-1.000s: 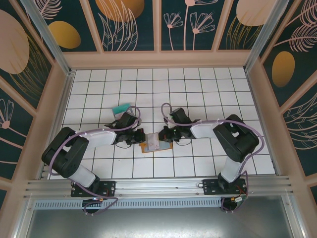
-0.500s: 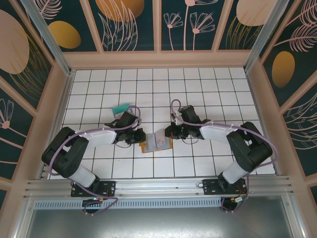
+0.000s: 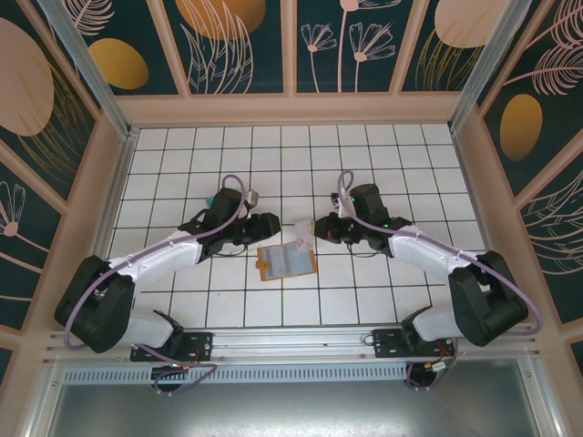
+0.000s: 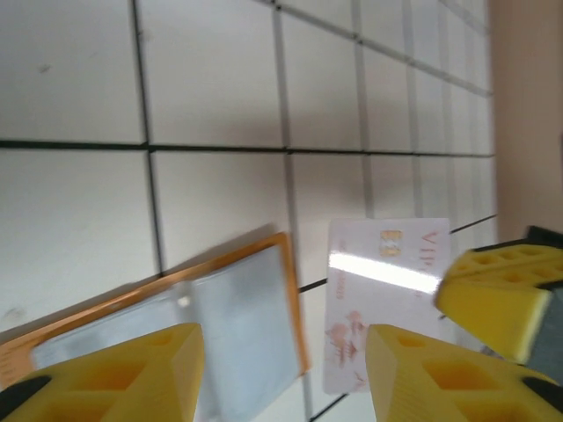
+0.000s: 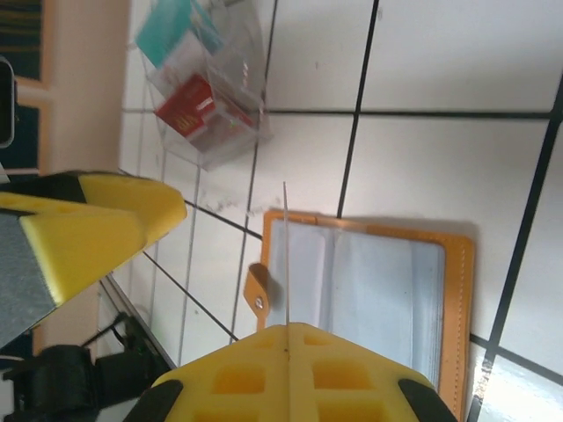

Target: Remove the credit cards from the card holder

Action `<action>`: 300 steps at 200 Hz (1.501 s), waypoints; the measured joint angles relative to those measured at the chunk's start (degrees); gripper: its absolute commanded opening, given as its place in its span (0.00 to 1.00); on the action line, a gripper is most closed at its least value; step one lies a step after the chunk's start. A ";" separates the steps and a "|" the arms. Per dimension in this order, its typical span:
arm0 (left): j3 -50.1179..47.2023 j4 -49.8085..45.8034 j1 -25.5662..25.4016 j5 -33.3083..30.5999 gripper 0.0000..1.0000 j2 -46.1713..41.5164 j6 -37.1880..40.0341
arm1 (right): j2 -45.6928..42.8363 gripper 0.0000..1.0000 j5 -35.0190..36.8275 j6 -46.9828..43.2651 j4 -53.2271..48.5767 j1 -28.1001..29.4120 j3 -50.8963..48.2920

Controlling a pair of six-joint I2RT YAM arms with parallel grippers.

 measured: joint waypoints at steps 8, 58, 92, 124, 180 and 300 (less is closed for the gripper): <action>-0.04 2.08 0.00 0.74 0.51 -0.63 -1.55 | -1.20 0.00 -0.85 0.74 1.09 -1.05 -0.35; -4.76 18.36 0.00 6.23 0.46 -1.73 -12.92 | -5.14 0.00 -6.91 7.54 12.02 -2.71 -2.49; -7.56 25.88 0.00 8.98 0.44 -1.73 -18.40 | -5.20 0.00 -9.16 11.02 17.42 -2.73 -4.28; -7.76 30.21 0.00 10.51 0.41 -1.73 -20.70 | -5.20 0.00 -10.64 13.86 21.40 -2.73 -5.66; -7.76 31.76 0.00 11.65 0.36 -1.70 -21.88 | -5.20 0.00 -12.02 16.81 25.73 -2.73 -6.10; -8.00 37.11 0.11 13.90 0.00 -1.64 -23.41 | -4.85 0.49 -13.44 17.66 28.17 -2.16 -6.10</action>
